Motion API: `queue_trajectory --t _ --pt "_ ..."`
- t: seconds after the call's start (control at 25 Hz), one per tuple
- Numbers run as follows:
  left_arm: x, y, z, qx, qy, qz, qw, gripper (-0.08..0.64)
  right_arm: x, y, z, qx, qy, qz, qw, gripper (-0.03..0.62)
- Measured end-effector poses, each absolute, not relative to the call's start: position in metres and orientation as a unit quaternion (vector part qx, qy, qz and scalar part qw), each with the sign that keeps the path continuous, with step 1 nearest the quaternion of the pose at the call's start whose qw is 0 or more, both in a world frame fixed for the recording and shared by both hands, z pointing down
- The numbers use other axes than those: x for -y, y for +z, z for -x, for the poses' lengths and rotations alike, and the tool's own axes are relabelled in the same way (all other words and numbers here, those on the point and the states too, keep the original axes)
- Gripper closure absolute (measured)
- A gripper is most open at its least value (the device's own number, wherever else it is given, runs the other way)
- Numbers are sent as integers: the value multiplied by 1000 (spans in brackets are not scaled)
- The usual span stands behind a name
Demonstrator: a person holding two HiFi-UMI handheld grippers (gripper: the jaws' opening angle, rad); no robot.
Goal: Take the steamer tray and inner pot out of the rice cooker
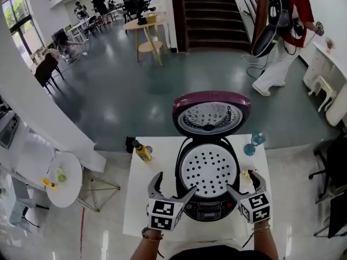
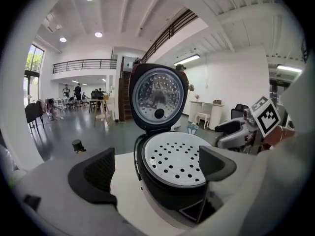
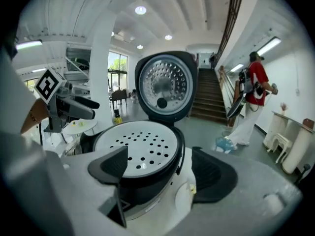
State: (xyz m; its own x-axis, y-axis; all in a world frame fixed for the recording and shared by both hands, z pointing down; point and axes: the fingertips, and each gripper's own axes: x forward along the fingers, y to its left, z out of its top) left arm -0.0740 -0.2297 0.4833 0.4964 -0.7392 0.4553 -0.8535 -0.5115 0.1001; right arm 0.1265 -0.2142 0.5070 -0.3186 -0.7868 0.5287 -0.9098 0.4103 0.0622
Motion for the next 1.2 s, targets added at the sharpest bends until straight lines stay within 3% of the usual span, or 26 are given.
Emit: queue_trajectory --t 0.2,0.68,0.8,0.96,1.2 --pt "247 514 57 431 272 -844 165 32 248 526 -119 801 155 -487 312 198" --pt "300 566 40 384 348 -831 201 34 308 561 -113 770 141 -449 431 173" --pt "305 578 34 370 363 -828 214 34 310 578 -116 747 150 -421 492 175" --pt "316 596 27 357 421 -813 185 34 318 595 -113 717 143 -382 565 175" --pt "330 606 30 349 454 -801 171 34 333 598 -100 712 111 -352 597 176"
